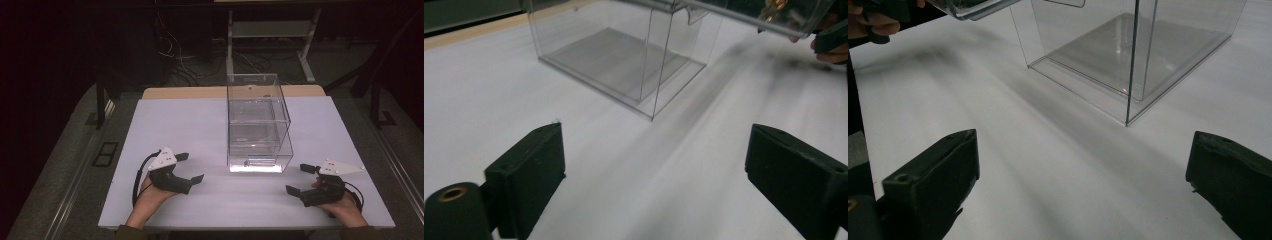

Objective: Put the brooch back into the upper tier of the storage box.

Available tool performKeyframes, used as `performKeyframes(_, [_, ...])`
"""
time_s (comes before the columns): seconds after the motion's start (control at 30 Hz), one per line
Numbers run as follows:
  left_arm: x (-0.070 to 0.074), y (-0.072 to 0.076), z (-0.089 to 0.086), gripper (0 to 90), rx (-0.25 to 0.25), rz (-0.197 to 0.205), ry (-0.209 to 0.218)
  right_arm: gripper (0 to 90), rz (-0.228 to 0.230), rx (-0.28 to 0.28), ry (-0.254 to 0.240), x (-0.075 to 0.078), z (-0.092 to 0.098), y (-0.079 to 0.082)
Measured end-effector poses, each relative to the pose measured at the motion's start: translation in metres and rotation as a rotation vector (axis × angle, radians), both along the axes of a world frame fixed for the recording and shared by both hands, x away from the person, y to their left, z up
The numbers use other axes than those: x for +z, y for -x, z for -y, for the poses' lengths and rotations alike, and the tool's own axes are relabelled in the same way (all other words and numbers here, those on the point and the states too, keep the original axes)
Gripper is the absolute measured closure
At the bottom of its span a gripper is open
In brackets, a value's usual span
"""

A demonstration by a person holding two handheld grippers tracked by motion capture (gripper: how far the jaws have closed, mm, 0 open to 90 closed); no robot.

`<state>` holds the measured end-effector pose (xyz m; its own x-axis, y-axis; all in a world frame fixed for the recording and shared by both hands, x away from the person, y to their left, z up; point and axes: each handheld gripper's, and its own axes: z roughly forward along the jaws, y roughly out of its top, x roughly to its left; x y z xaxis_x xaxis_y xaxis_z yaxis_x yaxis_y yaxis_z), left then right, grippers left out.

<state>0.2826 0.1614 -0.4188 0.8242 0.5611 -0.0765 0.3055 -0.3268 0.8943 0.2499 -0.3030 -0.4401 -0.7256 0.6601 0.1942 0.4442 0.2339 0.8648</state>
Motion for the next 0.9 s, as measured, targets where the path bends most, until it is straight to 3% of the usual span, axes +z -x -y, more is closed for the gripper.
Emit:
performKeyframes(0.4, [-0.019, 0.01, -0.012, 0.0, 0.034, -0.031, -0.041, 0.6, -0.001, -0.002, 0.007, 0.0, 0.0, 0.0])
performKeyframes(0.9, [-0.019, 0.01, -0.011, 0.0, 0.034, -0.034, -0.039, 0.6, 0.002, -0.002, 0.011, 0.0, 0.0, 0.0])
